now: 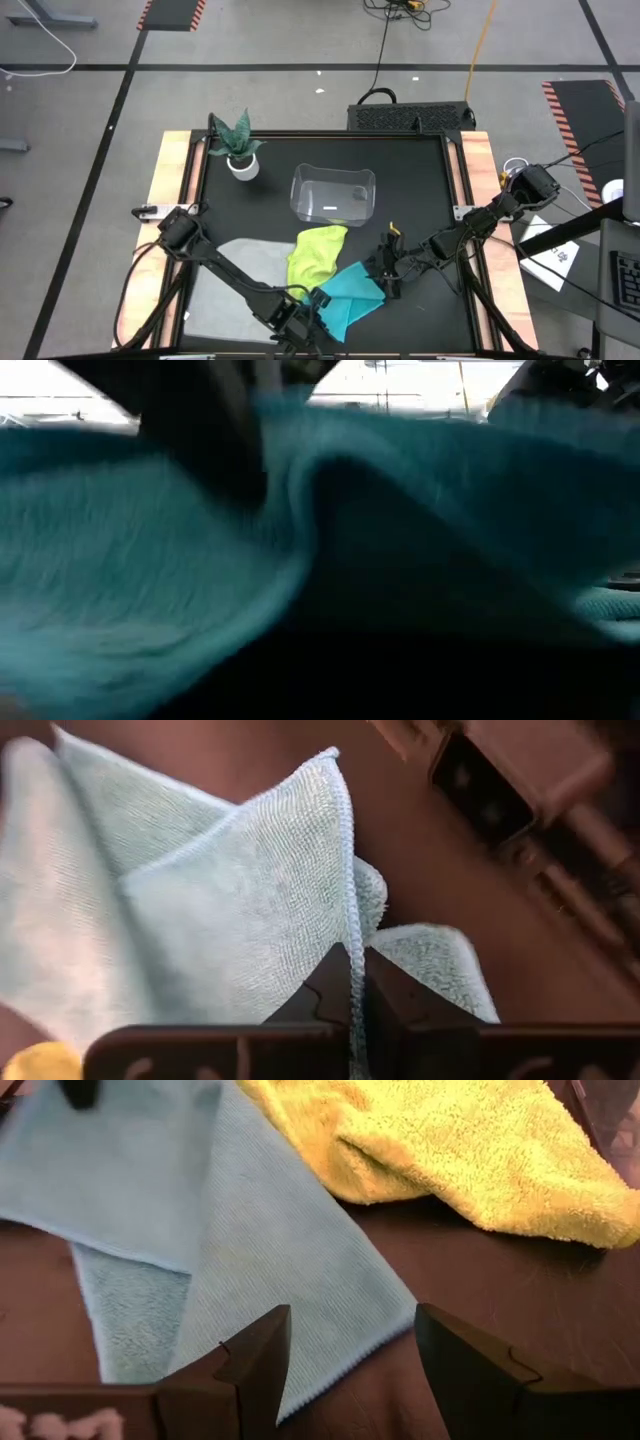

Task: Fold microfiber towels
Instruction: Fold the blue towel

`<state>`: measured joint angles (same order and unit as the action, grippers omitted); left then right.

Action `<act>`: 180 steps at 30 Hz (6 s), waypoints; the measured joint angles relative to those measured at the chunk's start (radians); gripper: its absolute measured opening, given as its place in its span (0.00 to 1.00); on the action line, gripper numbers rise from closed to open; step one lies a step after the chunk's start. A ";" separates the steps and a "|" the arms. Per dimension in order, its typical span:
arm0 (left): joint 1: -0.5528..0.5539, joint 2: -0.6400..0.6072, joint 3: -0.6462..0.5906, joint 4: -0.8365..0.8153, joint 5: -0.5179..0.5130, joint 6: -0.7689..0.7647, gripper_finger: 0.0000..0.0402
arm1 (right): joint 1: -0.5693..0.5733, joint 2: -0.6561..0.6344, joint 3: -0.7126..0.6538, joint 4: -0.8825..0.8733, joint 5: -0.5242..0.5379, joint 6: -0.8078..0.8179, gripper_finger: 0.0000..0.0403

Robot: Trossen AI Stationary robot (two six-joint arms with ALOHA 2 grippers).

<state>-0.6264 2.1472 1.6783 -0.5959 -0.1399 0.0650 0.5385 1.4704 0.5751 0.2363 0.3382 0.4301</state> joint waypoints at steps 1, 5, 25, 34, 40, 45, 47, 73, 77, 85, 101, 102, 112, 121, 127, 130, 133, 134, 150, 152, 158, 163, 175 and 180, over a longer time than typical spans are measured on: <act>-0.003 -0.011 0.000 -0.004 -0.005 0.000 0.03 | 0.000 0.000 -0.003 -0.001 0.000 0.000 0.52; -0.014 -0.063 0.000 0.003 -0.018 0.003 0.01 | 0.000 0.000 -0.020 -0.001 0.000 0.022 0.52; 0.009 -0.127 0.000 -0.114 -0.097 -0.017 0.02 | 0.060 0.000 -0.130 0.279 -0.134 0.003 0.52; 0.007 -0.127 0.000 -0.105 -0.098 -0.021 0.02 | 0.082 0.105 -0.100 0.284 -0.263 -0.169 0.52; 0.007 -0.127 0.000 -0.109 -0.098 -0.029 0.01 | 0.164 0.199 -0.034 0.283 -0.163 -0.353 0.52; 0.007 -0.127 0.000 -0.110 -0.097 -0.029 0.04 | 0.196 0.256 0.029 0.222 -0.065 -0.374 0.52; 0.007 -0.127 0.000 -0.110 -0.097 -0.029 0.04 | 0.208 0.275 0.051 0.204 -0.034 -0.383 0.52; 0.008 -0.127 0.000 -0.112 -0.094 -0.048 0.01 | 0.318 0.289 0.066 0.306 0.064 -0.601 0.35; 0.008 -0.127 0.000 -0.112 -0.074 -0.049 0.04 | 0.314 0.289 0.066 0.294 0.047 -0.597 0.31; 0.008 -0.127 0.000 -0.109 -0.074 -0.044 0.03 | 0.306 0.288 0.066 0.314 0.047 -0.593 0.30; 0.008 -0.126 0.000 -0.107 -0.075 -0.044 0.02 | 0.285 0.299 0.067 0.319 -0.002 -0.578 0.30; 0.008 -0.126 0.000 -0.107 -0.075 -0.044 0.02 | 0.281 0.309 0.067 0.323 -0.002 -0.579 0.30; 0.008 -0.126 0.000 -0.103 -0.075 -0.042 0.07 | 0.249 0.371 0.068 0.405 -0.003 -0.584 0.24; 0.008 -0.126 0.000 -0.111 -0.073 -0.036 0.02 | 0.248 0.295 0.071 0.358 0.000 -0.592 0.02; 0.003 -0.126 0.000 -0.123 -0.013 -0.045 0.11 | 0.247 0.131 0.071 0.259 0.004 -0.594 0.01; -0.009 -0.126 0.000 -0.140 -0.013 -0.060 0.17 | 0.246 0.028 0.071 0.212 0.018 -0.607 0.00; -0.023 -0.126 0.000 -0.173 -0.016 -0.064 0.22 | 0.252 -0.087 0.072 0.141 0.067 -0.604 0.00; -0.029 -0.126 0.000 -0.179 -0.023 -0.066 0.23 | 0.258 -0.124 0.072 0.113 0.087 -0.600 0.00; -0.055 -0.112 0.000 -0.123 -0.095 -0.139 0.27 | 0.323 -0.278 0.072 -0.107 0.228 -0.441 0.00; -0.057 -0.095 0.000 -0.086 -0.089 -0.123 0.27 | 0.315 -0.278 0.072 -0.107 0.238 -0.440 0.00; -0.057 -0.011 0.000 -0.023 -0.089 -0.105 0.27 | 0.297 -0.278 0.072 -0.108 0.238 -0.444 0.00; -0.062 0.022 -0.001 -0.030 -0.091 -0.091 0.27 | 0.278 -0.278 0.072 -0.109 0.237 -0.449 0.00; -0.098 0.023 -0.001 0.069 -0.123 -0.080 0.27 | 0.259 -0.278 0.072 -0.114 0.234 -0.443 0.00; -0.098 0.043 -0.001 0.080 -0.155 -0.062 0.27 | 0.259 -0.278 0.072 -0.114 0.233 -0.438 0.00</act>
<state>-0.7246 2.1906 1.6775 -0.5163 -0.2947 0.0026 0.7975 1.1919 0.6476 0.1227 0.5714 -0.0077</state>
